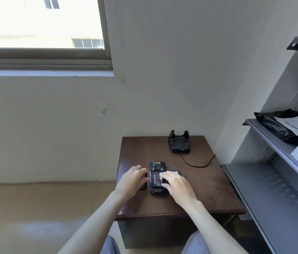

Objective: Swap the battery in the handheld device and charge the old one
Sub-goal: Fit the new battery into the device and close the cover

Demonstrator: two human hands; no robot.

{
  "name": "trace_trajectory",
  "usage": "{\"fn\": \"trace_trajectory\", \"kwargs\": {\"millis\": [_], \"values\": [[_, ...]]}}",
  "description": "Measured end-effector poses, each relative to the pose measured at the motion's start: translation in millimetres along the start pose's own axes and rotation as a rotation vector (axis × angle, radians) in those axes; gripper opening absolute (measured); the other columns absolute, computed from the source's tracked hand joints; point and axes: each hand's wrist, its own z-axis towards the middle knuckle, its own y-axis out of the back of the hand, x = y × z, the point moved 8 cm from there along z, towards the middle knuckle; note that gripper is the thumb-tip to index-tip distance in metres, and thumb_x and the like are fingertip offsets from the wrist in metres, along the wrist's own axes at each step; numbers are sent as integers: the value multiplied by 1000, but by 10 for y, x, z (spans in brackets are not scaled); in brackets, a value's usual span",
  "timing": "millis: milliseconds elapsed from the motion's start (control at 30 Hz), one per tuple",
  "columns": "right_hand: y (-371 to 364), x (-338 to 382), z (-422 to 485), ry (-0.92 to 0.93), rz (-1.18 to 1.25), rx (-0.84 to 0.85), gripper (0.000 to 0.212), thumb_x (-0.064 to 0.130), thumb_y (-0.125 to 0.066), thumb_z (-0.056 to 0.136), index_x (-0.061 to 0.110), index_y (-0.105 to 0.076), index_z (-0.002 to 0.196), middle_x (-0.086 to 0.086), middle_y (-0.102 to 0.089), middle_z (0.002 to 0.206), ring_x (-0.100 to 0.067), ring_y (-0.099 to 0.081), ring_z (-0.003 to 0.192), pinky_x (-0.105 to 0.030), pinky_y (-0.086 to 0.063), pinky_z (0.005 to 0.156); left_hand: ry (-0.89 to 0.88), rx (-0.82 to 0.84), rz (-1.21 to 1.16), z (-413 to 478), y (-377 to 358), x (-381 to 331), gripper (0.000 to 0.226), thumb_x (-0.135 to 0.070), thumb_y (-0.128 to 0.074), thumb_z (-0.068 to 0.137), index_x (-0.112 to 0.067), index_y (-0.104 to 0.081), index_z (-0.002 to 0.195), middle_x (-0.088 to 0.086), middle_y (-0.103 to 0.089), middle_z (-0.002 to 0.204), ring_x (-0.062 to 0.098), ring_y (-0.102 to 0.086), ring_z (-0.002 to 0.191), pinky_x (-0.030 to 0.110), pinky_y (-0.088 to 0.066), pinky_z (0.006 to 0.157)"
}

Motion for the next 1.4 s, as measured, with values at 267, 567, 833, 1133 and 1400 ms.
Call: {"fn": "trace_trajectory", "kwargs": {"millis": [267,567,833,1133,1400], "values": [[-88,-50,-26,-22,33,31,34,24,-55,102,25,-64,135,15,-57,144,-8,-44,141,-25,-35,114,123,309,-86,-87,-280,499,112,-72,-67,76,-26,-10,161,0,-14,168,20,-16,154,36,-23,123],[-49,-24,-76,-91,88,-66,29,25,-58,97,23,-74,121,15,-64,136,-7,-55,128,-23,-42,104,82,309,-123,-52,-299,546,104,-49,-74,85,-25,-7,161,-2,-35,158,18,-35,143,27,-33,113],[-82,-82,-7,-141,136,5,24,32,-65,94,24,-76,114,16,-66,131,-8,-53,130,-31,-45,106,64,238,-153,-16,-171,532,112,-53,-81,77,-29,-10,160,0,-45,138,21,-41,128,30,-37,109],[132,-151,100,-383,537,8,19,36,-65,93,26,-77,104,14,-75,99,-6,-66,100,-24,-50,89,-21,193,-226,57,-24,36,111,-49,-81,77,-49,-2,155,-7,-40,141,23,-50,125,42,-44,107],[79,-178,53,-510,823,63,43,16,-73,89,20,-62,130,-4,-78,85,-9,-72,71,-21,-57,61,-49,153,-311,112,-113,-247,105,-41,-80,81,-50,-6,155,-12,-31,147,14,-54,119,28,-48,98]]}}
